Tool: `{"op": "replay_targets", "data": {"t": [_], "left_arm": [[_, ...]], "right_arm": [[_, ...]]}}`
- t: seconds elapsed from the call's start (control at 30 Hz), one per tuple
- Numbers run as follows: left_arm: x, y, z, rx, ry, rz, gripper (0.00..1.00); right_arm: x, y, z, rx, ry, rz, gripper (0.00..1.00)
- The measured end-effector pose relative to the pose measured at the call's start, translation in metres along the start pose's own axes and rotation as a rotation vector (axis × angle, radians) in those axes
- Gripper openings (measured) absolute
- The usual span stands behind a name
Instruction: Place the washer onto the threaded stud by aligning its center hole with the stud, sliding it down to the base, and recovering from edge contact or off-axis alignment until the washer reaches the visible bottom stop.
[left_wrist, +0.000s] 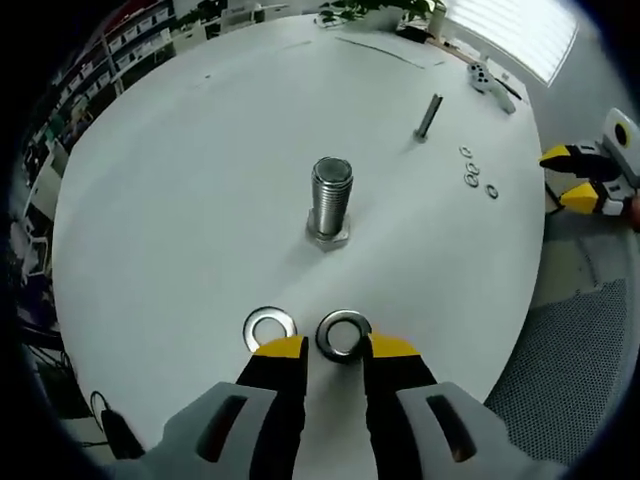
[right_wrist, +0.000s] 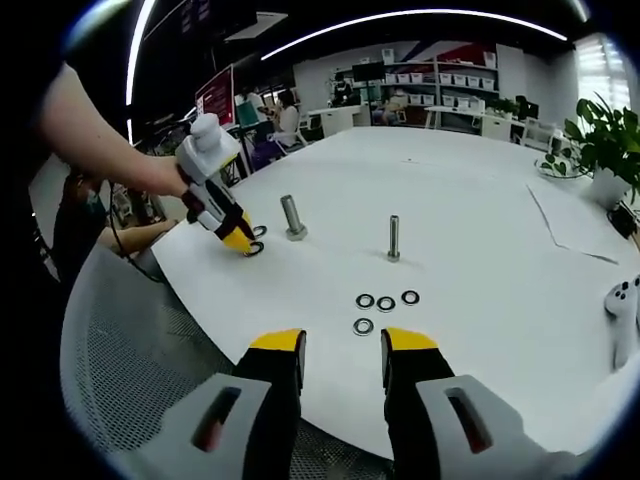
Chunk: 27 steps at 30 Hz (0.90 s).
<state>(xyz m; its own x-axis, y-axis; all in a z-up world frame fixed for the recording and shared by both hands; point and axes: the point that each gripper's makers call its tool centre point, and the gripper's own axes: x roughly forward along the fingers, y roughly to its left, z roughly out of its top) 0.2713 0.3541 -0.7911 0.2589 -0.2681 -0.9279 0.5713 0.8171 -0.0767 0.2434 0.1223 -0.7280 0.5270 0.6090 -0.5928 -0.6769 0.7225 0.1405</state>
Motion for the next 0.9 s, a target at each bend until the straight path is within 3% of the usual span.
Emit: {"op": "replay_targets", "data": {"t": [0.33, 0.63, 0.9], "left_arm": [[0.0058, -0.0044, 0.0037, 0.063, 0.026, 0.0, 0.21], [0.0061, -0.0071, 0.0016, 0.205, 0.076, 0.023, 0.23], [0.0052, -0.0063, 0.0011, 0.212, 0.081, 0.013, 0.23]], "right_arm": [[0.0, -0.0014, 0.0, 0.006, -0.002, -0.002, 0.33], [0.0, -0.0013, 0.0, 0.004, -0.001, -0.001, 0.33], [0.0005, -0.0013, -0.0003, 0.008, 0.001, -0.001, 0.33]]}}
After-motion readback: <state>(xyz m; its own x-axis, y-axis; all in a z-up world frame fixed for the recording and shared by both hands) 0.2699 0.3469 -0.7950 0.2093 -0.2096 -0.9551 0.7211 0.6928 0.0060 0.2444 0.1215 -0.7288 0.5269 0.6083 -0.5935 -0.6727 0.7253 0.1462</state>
